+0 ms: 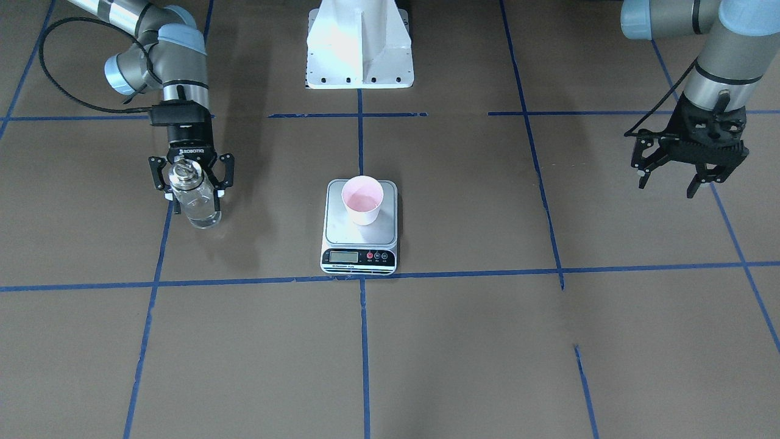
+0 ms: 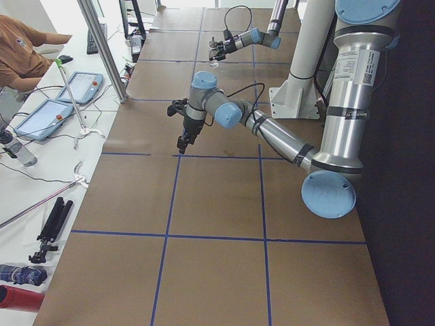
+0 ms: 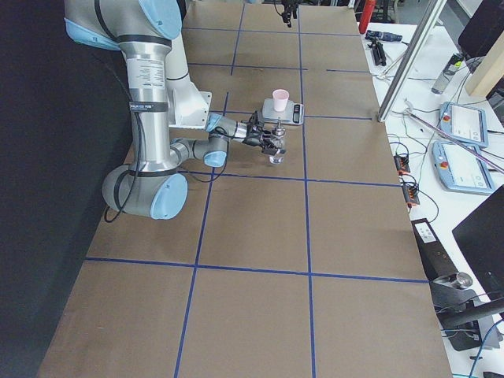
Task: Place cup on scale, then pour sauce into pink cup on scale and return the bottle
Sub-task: 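Grasp the glass bottle with the right gripper and lift it, then carry the bottle with the right gripper over the pink cup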
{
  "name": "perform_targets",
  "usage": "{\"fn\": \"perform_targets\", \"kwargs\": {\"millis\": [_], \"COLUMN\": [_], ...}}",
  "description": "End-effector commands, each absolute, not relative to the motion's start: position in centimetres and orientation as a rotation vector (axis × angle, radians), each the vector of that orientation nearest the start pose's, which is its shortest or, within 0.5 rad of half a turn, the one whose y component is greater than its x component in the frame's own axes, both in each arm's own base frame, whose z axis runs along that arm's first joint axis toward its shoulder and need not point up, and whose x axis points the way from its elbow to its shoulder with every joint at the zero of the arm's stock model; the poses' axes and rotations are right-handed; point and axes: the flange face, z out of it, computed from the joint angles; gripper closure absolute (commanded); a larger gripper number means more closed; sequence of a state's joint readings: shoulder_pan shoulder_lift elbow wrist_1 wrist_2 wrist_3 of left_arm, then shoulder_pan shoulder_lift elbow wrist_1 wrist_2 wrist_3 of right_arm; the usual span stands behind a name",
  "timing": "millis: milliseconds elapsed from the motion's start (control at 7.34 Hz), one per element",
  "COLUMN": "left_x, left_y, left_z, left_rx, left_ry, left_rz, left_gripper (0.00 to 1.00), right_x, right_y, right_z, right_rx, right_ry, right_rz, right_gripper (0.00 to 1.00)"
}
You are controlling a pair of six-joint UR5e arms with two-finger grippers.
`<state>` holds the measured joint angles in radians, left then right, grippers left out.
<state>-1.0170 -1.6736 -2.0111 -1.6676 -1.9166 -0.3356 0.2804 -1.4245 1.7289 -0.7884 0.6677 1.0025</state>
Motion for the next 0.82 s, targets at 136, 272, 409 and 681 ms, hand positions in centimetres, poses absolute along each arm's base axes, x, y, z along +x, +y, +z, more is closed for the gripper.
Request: {"fn": "perform_targets", "kwargs": {"millis": [136,272,409,681], "left_x": [18.8,18.8,18.8,18.9], "left_y": [-49.1,-49.0,-49.0,-49.0], "left_z": [40.0,39.7,39.7,39.7], "left_rx": [0.424,0.430,0.429,0.430], "left_ry": [0.578,0.582,0.582,0.582], "left_rz": [0.322,0.324,0.324,0.326], "left_gripper": [0.23,0.24,0.23,0.23], "right_x": [-51.6,-51.9,-51.3,-51.6], "right_y": [-39.8,-41.0,-42.1,-42.5], "right_z": [29.9,27.9,27.1,27.4], "right_rx": [1.062,0.954,0.939,0.928], "right_ry": [-0.391,-0.493,-0.513,-0.477], "right_rz": [0.145,0.116,0.121,0.114], "right_gripper": [1.00,1.00,1.00,1.00]}}
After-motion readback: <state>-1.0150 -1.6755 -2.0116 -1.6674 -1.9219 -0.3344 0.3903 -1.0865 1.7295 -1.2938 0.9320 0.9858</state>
